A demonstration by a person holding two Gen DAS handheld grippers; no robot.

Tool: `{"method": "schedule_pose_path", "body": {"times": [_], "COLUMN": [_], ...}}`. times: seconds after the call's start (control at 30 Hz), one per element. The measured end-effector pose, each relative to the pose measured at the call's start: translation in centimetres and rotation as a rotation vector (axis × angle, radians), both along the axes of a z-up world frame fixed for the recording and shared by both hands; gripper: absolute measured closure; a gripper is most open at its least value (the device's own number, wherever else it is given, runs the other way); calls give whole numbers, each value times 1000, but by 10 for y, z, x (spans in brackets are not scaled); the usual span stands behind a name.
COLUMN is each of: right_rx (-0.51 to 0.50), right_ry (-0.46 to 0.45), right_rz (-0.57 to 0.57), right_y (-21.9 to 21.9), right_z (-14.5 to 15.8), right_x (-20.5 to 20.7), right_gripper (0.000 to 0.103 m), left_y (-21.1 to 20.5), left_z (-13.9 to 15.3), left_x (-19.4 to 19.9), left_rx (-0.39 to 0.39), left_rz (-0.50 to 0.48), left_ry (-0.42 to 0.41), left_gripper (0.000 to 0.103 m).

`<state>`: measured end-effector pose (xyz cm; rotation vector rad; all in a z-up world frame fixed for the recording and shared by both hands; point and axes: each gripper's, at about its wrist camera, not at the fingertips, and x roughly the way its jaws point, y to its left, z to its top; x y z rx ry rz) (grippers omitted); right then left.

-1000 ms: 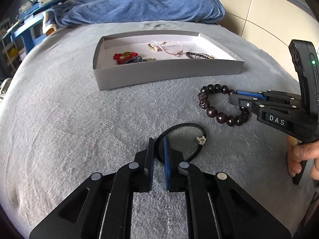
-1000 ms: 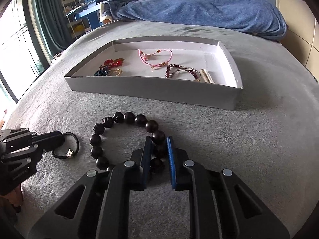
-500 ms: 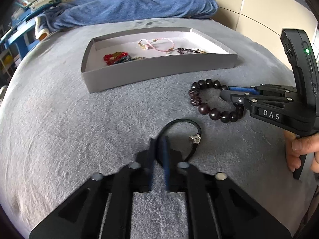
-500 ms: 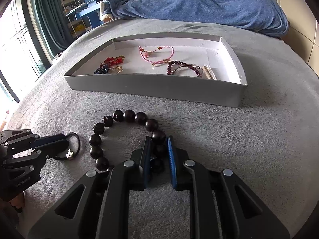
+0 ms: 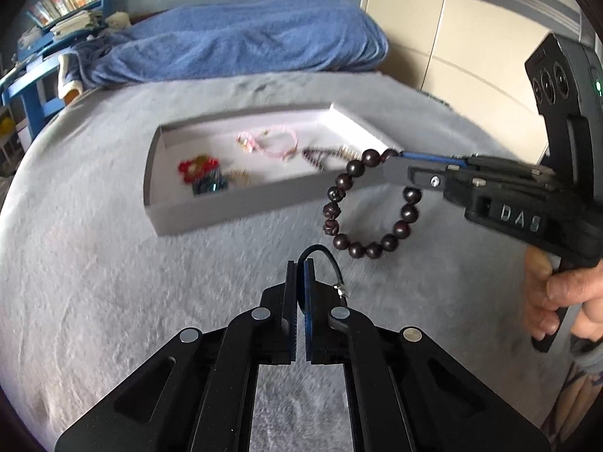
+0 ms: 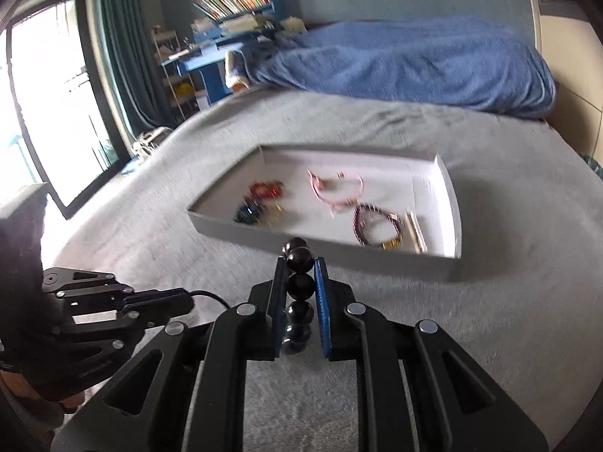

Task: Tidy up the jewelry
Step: 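Carry the hair tie and wooden bead bracelet into the tray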

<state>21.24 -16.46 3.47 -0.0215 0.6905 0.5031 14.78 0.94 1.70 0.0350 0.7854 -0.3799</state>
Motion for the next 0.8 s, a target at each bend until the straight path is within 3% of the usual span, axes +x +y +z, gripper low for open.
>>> {"method": "schedule_pose_path", "body": {"times": [0.43,0.8], "right_rx": [2,-11], "right_ry": [-85,-92], "right_rz": [13,-15], "right_y": [0,-1], "right_z": [36,36], "right_x": [12,50], "right_gripper": [89,89], "left_y": [10,23], "left_z": [31,35], "left_x": [39,99], "left_rx": [-22,-57], "left_rz": [31,98], "left_ry": [-72,-85], "left_gripper": [99,99]}}
